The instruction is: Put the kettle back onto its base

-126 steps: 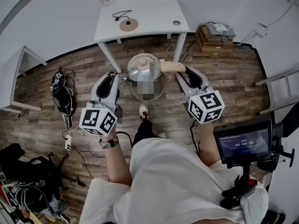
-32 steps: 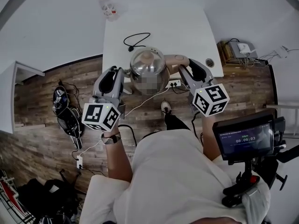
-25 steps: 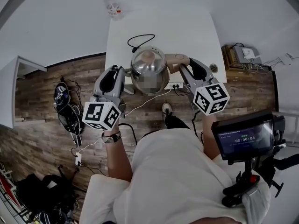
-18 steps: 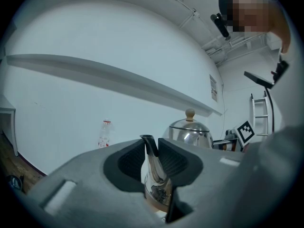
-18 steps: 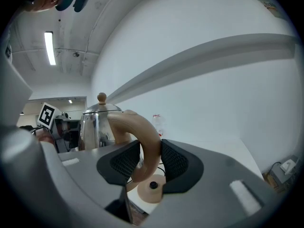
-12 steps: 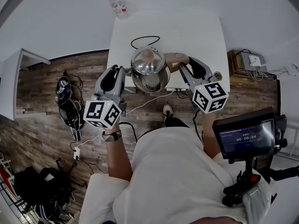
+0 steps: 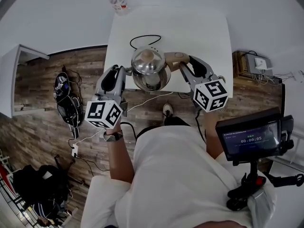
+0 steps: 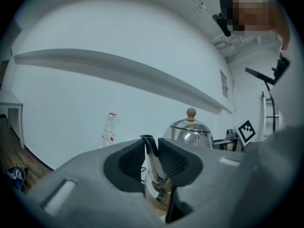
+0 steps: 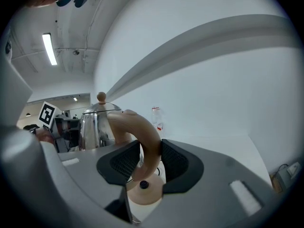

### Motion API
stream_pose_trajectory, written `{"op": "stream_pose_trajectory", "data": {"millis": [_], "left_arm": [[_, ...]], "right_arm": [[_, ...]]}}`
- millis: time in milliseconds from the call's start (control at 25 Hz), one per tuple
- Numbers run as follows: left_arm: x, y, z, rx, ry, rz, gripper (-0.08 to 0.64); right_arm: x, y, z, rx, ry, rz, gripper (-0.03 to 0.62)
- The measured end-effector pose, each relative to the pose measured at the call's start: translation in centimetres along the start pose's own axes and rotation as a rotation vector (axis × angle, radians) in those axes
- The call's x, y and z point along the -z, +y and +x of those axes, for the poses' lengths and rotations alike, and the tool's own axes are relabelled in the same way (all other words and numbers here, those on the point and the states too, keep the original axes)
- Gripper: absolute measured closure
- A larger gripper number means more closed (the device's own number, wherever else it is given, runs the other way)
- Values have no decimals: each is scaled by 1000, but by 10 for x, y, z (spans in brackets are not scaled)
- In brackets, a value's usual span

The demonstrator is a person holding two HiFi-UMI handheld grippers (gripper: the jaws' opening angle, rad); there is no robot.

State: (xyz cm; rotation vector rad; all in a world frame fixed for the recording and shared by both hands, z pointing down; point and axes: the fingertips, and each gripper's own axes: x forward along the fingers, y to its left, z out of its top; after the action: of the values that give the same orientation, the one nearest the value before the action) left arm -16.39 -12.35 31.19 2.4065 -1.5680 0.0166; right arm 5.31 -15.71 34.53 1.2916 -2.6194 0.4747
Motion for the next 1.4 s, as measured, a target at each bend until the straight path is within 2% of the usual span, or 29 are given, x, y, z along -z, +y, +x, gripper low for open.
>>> {"op": "stream_pose_trajectory", "data": {"millis": [440, 1120, 1400], "left_arm": [[35, 25, 46, -59, 11, -13, 469], [76, 32, 37, -131, 40, -85, 469], [86, 36, 38, -139, 56, -89, 469]], "right_arm": [[31, -38, 52, -45, 49, 17, 453], [65, -34, 56, -65, 123, -15, 451], [78, -33, 56, -66, 143, -14, 451]]}}
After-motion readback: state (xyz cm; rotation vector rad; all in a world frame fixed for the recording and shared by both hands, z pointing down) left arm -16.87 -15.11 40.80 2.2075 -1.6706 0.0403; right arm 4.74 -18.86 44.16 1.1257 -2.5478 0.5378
